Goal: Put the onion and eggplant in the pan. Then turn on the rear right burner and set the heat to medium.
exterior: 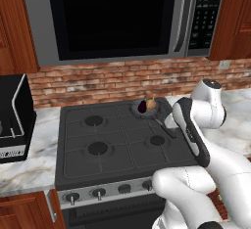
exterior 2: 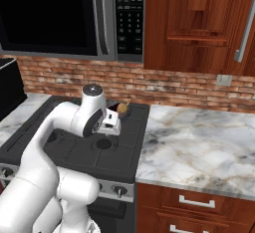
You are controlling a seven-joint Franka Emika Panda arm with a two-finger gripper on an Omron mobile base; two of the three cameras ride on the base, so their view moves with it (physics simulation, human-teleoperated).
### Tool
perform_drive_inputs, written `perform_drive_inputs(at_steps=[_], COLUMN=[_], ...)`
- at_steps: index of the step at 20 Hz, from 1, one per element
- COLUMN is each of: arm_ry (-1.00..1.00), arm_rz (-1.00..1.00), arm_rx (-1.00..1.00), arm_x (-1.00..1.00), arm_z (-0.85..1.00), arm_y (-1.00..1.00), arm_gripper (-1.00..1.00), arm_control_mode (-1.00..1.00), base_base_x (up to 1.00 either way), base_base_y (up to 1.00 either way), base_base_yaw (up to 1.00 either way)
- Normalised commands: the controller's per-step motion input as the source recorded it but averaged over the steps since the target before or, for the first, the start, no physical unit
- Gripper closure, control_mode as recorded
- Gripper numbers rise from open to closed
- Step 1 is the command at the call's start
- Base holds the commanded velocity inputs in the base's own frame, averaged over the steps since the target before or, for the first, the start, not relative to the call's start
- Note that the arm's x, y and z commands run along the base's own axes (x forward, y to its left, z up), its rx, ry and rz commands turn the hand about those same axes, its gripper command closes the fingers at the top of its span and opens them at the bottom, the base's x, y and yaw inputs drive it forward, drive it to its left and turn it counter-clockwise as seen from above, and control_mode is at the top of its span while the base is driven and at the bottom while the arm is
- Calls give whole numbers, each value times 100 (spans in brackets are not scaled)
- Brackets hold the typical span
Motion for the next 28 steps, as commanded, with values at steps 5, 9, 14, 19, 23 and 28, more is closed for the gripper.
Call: perform_drive_inputs(at_steps=[5, 9, 14, 19, 23, 28], arm_ry=[3, 0, 0, 0, 0, 0], arm_rz=[0, 0, 0, 0, 0, 0], arm_rx=[-8, -4, -1, 0, 0, 0], arm_x=[-22, -9, -9, 0, 0, -1], arm_z=[1, 2, 0, 0, 0, 0], arm_y=[15, 14, 1, 0, 0, 0], arm_gripper=[-100, -100, -100, -100, -100, -100], arm_control_mode=[-100, -100, -100, -100, -100, -100], base_base_x=[0, 0, 0, 0, 0, 0], base_base_y=[0, 0, 0, 0, 0, 0], base_base_yaw=[0, 0, 0, 0, 0, 0])
